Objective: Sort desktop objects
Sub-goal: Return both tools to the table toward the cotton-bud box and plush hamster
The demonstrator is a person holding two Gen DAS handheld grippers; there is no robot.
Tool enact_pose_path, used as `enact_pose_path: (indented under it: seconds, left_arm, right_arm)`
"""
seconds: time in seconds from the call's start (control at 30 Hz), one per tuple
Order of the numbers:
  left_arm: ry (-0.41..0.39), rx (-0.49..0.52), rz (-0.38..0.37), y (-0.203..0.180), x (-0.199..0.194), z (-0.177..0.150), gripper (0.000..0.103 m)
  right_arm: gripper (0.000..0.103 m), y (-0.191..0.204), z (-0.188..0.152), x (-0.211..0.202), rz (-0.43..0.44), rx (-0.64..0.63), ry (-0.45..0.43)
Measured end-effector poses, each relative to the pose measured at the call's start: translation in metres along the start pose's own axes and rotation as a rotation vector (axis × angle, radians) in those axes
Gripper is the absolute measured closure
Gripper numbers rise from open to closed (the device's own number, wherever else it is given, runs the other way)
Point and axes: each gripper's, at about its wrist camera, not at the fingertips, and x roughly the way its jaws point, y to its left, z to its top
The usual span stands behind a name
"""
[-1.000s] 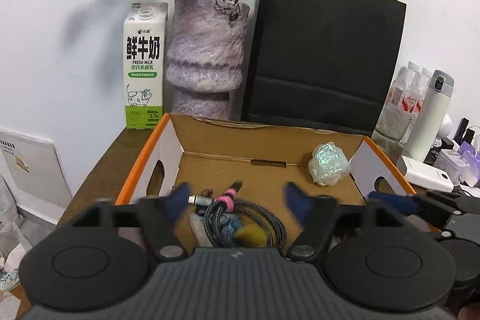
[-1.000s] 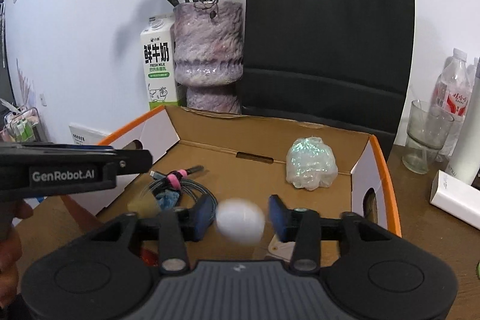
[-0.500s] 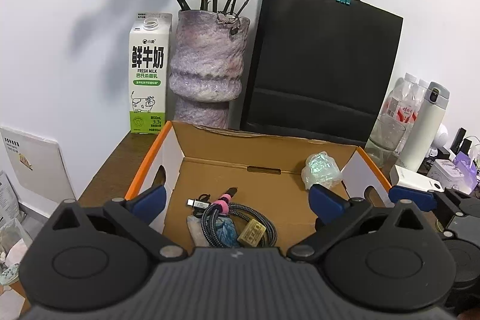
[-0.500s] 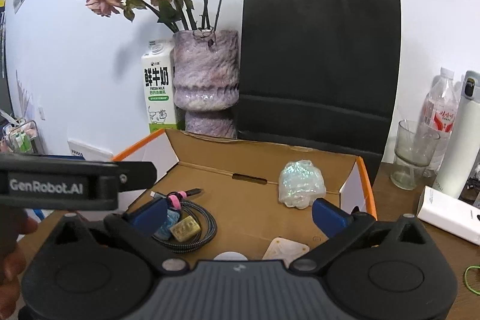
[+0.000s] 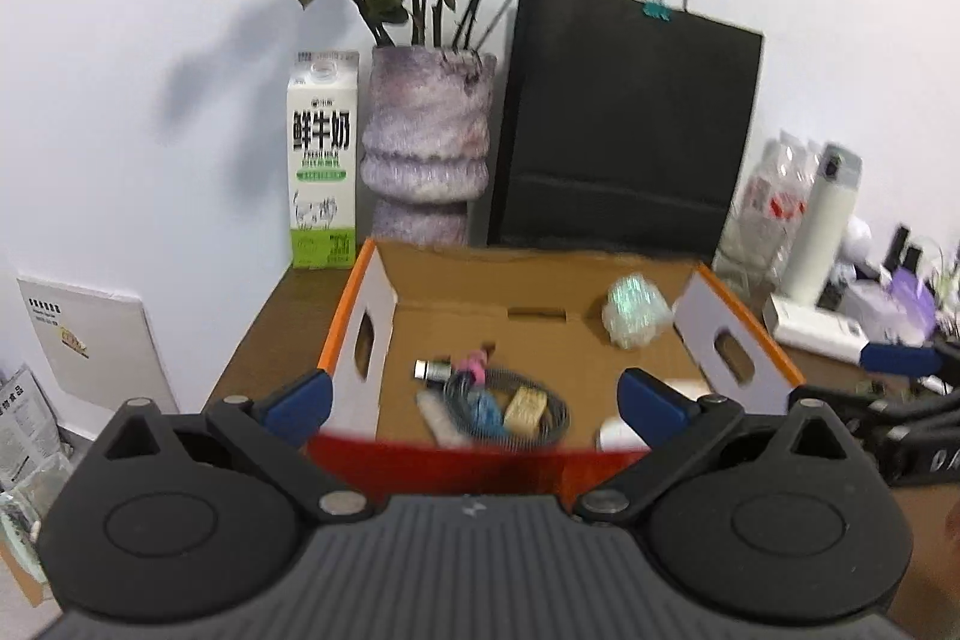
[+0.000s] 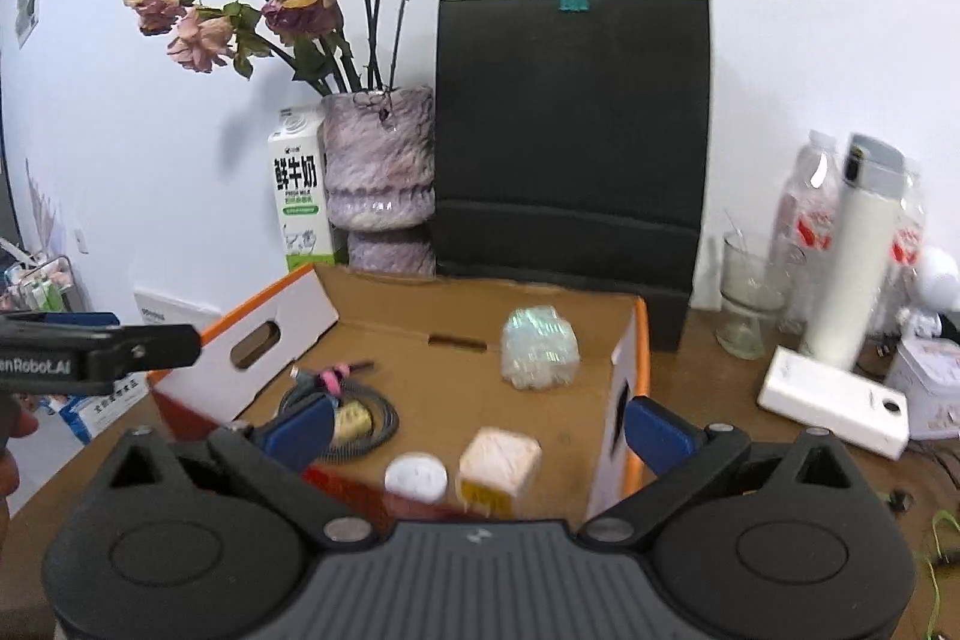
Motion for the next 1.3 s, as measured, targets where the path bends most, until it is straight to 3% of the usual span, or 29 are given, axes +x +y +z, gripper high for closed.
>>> enact_pose_path:
  seconds: [0.17, 0.3, 0.6, 0.87, 1.1, 1.2, 1.3]
  left_arm:
    - [0.088, 0.043, 0.001, -0.001, -0.011, -0.03, 0.0]
    - [0.136, -0.007, -0.014, 0.003, -0.019, -0.05, 0.0]
    - [0.141, -0.046, -0.011, 0.003, -0.049, -0.071, 0.0]
    - [0.193, -0.085, 0.022, -0.003, -0.062, -0.097, 0.0]
    - [0.239, -0.111, 0.037, -0.017, -0.052, -0.109, 0.0]
    - [0.255, -0.122, 0.068, -0.022, -0.047, -0.114, 0.0]
    - [0.261, -0.154, 0.063, -0.021, -0.046, -0.12, 0.007]
  right_arm:
    - [0.0, -0.001, -0.029, -0.025, -0.014, 0.004, 0.064]
    - [0.0, -0.003, -0.052, -0.046, -0.038, 0.03, 0.095]
    - [0.0, 0.004, -0.086, -0.078, -0.041, 0.079, 0.148]
    - [0.001, 0.028, -0.105, -0.072, -0.043, 0.084, 0.187]
    - [0.006, 0.04, -0.108, -0.06, -0.091, 0.055, 0.187]
    - [0.006, 0.041, -0.11, -0.049, -0.07, 0.069, 0.207]
    - [0.01, 0.037, -0.113, -0.038, -0.073, 0.105, 0.219]
